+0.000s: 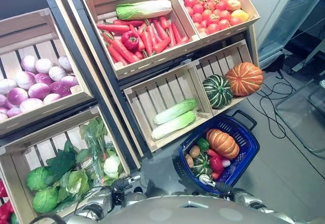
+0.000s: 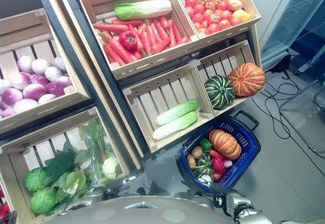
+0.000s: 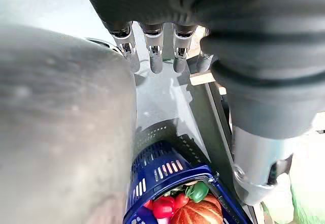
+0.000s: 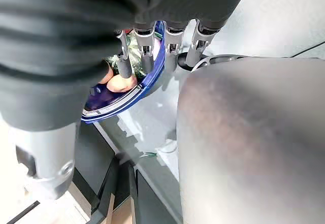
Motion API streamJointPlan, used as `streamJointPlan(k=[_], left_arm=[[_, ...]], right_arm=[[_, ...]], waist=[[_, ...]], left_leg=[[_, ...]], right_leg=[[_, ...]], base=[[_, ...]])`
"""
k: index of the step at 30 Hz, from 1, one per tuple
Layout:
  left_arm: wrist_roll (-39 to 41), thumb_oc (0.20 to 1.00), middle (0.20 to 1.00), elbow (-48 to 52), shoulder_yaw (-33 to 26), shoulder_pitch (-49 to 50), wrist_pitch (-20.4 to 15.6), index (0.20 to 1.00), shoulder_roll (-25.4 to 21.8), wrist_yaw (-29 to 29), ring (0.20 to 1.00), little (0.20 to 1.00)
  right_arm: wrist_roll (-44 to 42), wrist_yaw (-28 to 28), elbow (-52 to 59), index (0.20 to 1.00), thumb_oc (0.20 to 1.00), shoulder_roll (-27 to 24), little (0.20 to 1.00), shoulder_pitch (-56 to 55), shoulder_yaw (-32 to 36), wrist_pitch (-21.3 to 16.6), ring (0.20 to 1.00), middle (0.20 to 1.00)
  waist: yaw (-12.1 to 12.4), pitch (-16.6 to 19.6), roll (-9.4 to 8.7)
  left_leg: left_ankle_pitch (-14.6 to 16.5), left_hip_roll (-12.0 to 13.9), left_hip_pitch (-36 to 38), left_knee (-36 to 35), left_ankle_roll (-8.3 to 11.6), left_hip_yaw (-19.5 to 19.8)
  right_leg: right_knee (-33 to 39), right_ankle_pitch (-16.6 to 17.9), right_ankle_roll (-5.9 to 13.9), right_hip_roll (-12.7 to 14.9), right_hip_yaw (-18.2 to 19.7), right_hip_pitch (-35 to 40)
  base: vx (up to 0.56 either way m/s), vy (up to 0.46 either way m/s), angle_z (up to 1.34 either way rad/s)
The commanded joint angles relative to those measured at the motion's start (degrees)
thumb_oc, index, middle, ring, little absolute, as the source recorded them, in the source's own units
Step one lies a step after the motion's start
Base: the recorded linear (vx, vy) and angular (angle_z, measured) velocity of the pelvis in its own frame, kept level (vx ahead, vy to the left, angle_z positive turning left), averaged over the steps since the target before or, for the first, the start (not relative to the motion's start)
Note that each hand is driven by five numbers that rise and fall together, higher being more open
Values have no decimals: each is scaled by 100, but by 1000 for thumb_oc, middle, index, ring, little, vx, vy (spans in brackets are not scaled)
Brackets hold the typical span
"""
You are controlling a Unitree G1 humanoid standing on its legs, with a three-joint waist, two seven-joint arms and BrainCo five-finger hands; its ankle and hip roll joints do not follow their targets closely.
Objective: Pick up fruits and vegetables into the basket
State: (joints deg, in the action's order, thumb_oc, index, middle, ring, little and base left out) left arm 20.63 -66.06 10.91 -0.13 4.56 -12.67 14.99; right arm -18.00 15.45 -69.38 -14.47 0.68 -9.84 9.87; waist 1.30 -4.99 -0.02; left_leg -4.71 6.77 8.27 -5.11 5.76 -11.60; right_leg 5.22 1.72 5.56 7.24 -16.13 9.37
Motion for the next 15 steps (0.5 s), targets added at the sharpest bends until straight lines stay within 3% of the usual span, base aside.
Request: streamJointPlan(k=[1,12,15], left_arm=[[-86,1000,1000,-152,99,-345,21,1000,103,-56,1000,1000],[-18,1000,1000,60,102,-306,-83,1000,14,199,1000,1000],[-117,1000,1000,148,123,-278,-392,1000,-22,216,1000,1000]], right_arm=[[18,76,-349,1000,1000,223,1000,188,-203,245,1000,1000],[-21,41,-289,1000,1000,162,1000,217,-183,-108,1000,1000],[15,-84,-216,1000,1000,128,1000,230,-201,-452,1000,1000]], waist=[[-21,-291,-163],[6,-342,-129],[3,-368,-115]], left_leg=[[820,-290,179,195,-390,-198],[806,-272,129,221,-375,-180],[803,-269,118,227,-368,-163]], right_leg=[[-323,-155,203,214,-3,-87],[-340,-155,200,224,-15,-124],[-345,-159,193,221,-2,-135]], base=[[11,-49,32],[0,0,0],[0,0,0]])
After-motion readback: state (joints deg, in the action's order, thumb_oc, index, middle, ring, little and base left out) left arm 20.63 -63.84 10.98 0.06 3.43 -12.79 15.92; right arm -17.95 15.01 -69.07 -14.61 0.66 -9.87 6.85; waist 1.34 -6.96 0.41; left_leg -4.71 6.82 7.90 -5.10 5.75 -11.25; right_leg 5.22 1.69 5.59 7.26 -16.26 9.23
